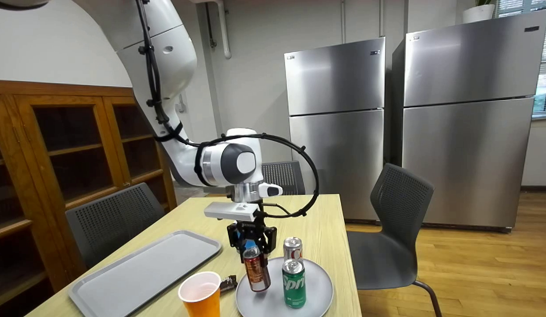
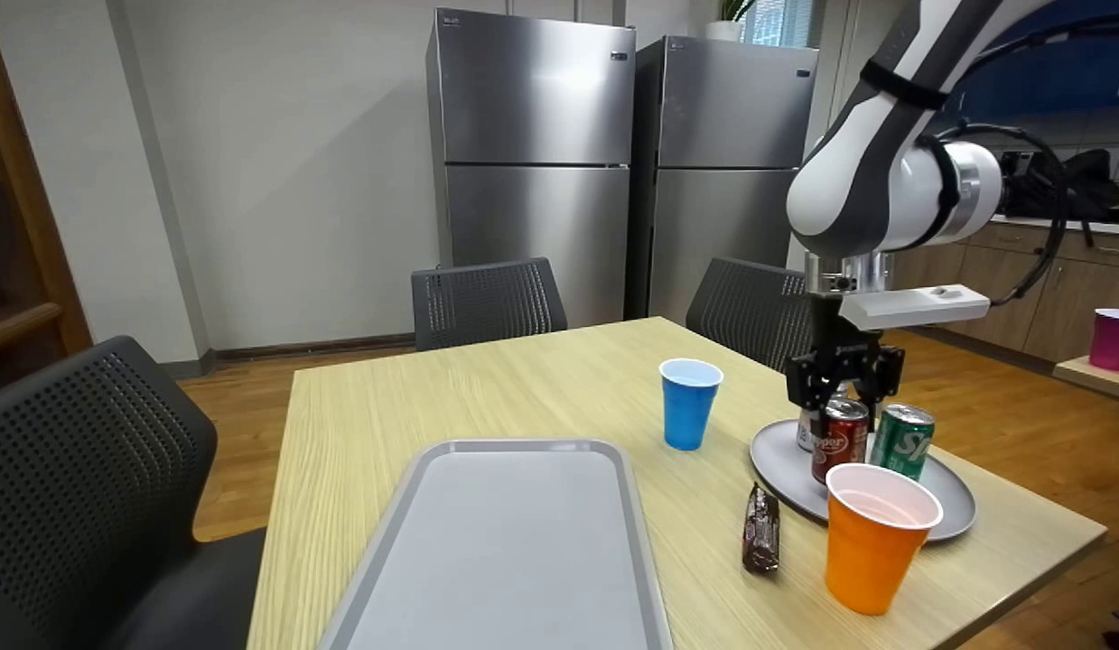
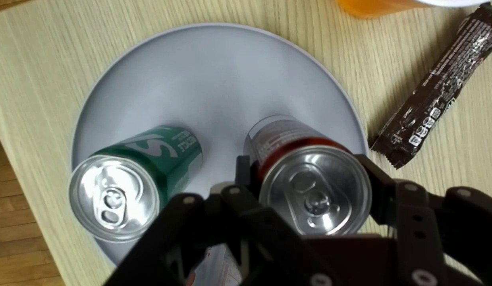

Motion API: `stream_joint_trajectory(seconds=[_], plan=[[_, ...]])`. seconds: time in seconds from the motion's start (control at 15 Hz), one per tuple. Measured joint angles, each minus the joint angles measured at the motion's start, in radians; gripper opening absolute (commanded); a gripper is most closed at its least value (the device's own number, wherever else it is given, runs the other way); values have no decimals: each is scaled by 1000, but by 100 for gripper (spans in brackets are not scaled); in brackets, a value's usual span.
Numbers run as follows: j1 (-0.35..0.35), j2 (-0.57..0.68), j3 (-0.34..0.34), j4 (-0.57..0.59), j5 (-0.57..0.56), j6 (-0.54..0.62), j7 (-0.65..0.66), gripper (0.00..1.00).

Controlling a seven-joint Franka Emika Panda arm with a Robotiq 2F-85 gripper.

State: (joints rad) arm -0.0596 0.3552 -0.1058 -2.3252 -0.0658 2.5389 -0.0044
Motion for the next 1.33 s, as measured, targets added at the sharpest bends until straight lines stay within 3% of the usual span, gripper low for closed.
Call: stream_joint_trajectory(seconds=[0.73,0.87,1.13,1.33], plan=[[0,80,0,84,27,0,0,39],[0,83,0,90,27,0,0,91],[-1,83,0,99,27,0,0,100],[-1,81,0,105,27,0,0,100]])
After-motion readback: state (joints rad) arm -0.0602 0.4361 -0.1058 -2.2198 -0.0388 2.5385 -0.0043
